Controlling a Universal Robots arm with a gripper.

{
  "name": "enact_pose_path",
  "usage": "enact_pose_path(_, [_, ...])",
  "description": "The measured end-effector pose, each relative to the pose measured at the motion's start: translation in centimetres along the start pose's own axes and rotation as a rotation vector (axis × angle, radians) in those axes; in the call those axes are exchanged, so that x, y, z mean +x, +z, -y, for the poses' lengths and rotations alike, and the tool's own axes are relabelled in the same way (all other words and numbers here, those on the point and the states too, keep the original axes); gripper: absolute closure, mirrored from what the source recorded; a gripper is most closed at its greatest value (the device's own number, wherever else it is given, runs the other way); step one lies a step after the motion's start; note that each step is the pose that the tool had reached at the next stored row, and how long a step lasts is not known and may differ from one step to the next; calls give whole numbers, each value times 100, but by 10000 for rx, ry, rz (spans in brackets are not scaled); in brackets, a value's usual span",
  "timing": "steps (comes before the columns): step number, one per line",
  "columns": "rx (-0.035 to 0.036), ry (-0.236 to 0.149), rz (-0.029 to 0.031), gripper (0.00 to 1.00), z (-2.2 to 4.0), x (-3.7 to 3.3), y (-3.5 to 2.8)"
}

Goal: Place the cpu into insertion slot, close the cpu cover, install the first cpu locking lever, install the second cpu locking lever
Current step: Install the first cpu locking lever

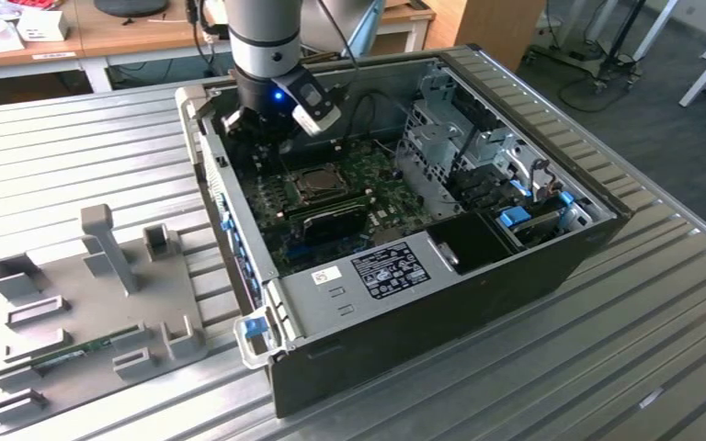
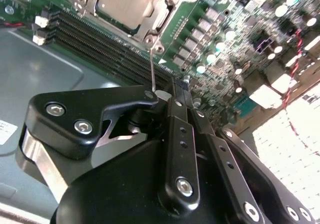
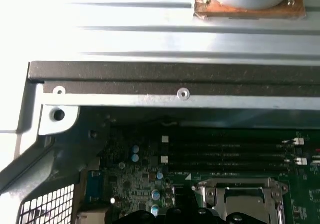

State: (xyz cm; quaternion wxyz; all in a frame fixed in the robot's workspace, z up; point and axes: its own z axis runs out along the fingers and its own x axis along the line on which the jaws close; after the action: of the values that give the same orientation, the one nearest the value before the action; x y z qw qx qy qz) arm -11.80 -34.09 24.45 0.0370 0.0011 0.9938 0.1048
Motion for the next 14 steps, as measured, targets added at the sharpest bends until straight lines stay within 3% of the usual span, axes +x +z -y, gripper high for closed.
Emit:
enact_pose_path(5, [-30,1,1,90,0,3,-1])
enact_pose_path(9, [-217,12,17,90,0,12,-1])
enact_pose_path(14, [-263,13,23,90,0,19,-2])
